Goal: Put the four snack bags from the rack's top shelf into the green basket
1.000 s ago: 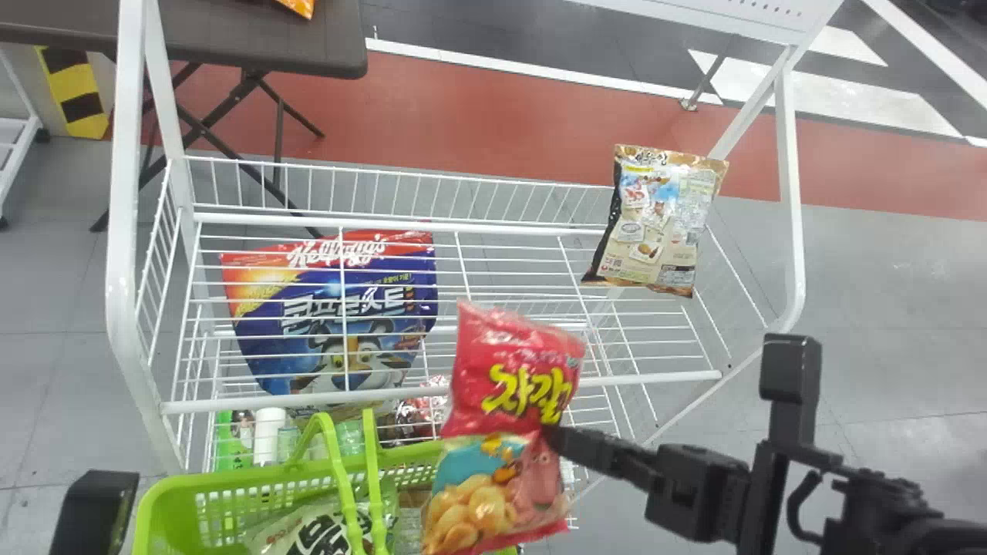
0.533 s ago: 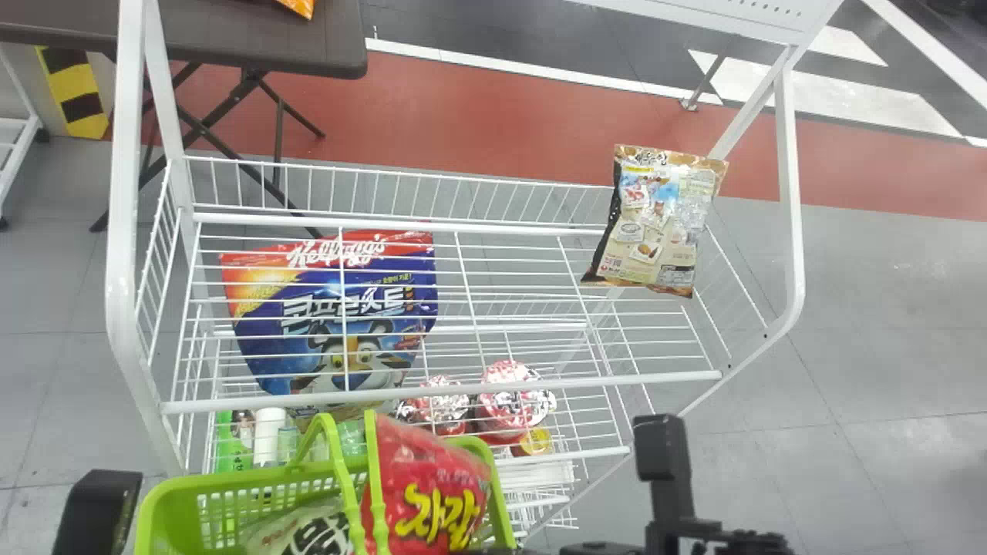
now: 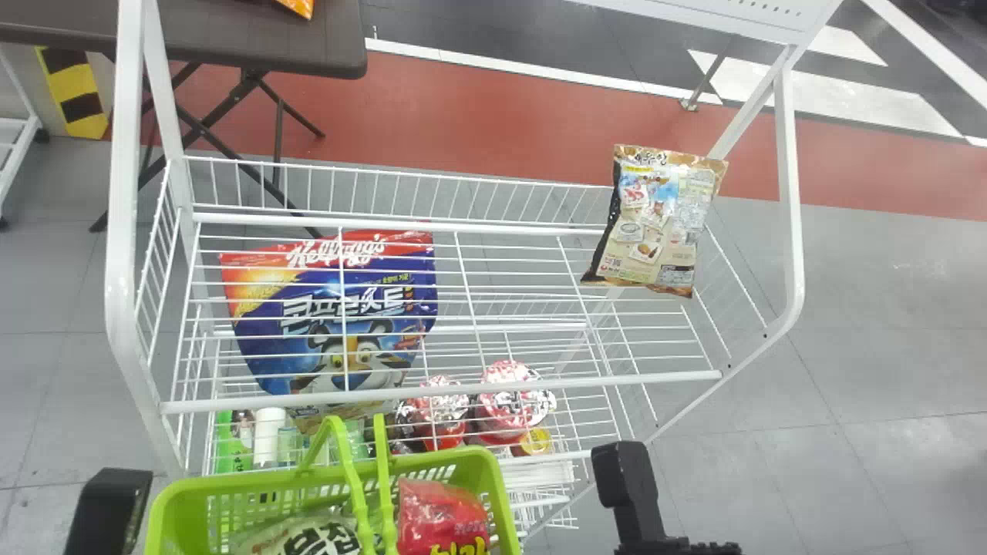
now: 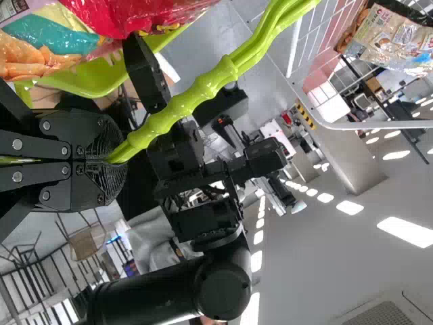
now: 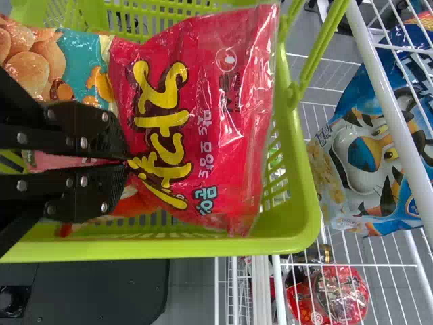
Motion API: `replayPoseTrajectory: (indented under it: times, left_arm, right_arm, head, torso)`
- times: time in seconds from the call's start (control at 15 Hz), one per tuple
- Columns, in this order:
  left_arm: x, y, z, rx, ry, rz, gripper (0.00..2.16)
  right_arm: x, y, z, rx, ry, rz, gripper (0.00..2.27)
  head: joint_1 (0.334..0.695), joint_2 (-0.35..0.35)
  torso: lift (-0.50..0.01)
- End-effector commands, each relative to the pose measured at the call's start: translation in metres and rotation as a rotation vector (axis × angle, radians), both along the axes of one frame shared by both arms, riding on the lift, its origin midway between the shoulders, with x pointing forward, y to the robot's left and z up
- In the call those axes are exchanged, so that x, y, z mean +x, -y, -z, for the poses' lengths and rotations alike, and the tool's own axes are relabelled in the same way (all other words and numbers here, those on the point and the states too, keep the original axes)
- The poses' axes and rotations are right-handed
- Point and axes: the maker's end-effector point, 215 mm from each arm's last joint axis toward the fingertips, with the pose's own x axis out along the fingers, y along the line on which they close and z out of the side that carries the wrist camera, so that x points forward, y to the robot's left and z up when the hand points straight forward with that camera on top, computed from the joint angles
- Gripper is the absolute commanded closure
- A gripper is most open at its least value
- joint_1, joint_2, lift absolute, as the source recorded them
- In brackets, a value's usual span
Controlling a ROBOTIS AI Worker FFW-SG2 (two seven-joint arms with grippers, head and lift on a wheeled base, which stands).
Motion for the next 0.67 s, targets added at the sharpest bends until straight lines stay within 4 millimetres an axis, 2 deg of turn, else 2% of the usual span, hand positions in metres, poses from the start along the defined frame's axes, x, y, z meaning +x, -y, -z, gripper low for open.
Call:
replayPoseTrajectory:
  times: [0.0, 0.13, 0.33, 0.4, 0.47, 0.53, 0.6]
  left_arm:
    - [0.000, -0.001, 0.001, 0.002, -0.002, -0.003, 1.55]
    - [-0.001, -0.002, 0.001, 0.003, -0.003, -0.006, 1.55]
    - [-0.003, 0.000, 0.000, -0.001, -0.003, 0.000, 1.55]
    - [-0.003, 0.001, -0.001, -0.002, -0.001, 0.002, 1.55]
    - [-0.003, 0.001, -0.001, -0.003, -0.001, 0.002, 1.55]
    - [-0.004, 0.001, -0.002, -0.003, 0.000, 0.002, 1.55]
    - [-0.005, 0.001, -0.002, -0.004, -0.002, 0.002, 1.55]
  right_arm:
    - [0.009, 0.011, -0.010, 0.002, 0.035, 0.029, 0.00]
    - [0.027, 0.018, -0.025, 0.031, 0.105, 0.052, 0.05]
    - [0.087, 0.026, -0.050, 0.048, 0.346, 0.083, 0.05]
    - [0.113, 0.032, -0.062, 0.042, 0.459, 0.103, 0.05]
    - [0.144, 0.045, -0.081, 0.015, 0.603, 0.135, 0.05]
    - [0.176, 0.064, -0.110, -0.036, 0.776, 0.182, 0.05]
    - [0.199, 0.085, -0.138, -0.091, 0.927, 0.238, 0.05]
  head:
    - [0.695, -0.350]
    - [0.695, -0.350]
    - [0.695, -0.350]
    - [0.695, -0.350]
    - [0.695, -0.350]
    - [0.695, -0.350]
    - [0.695, -0.350]
  torso:
    - [0.000]
    - [0.000]
    - [0.000]
    - [0.000]
    - [0.000]
    - [0.000]
    - [0.000]
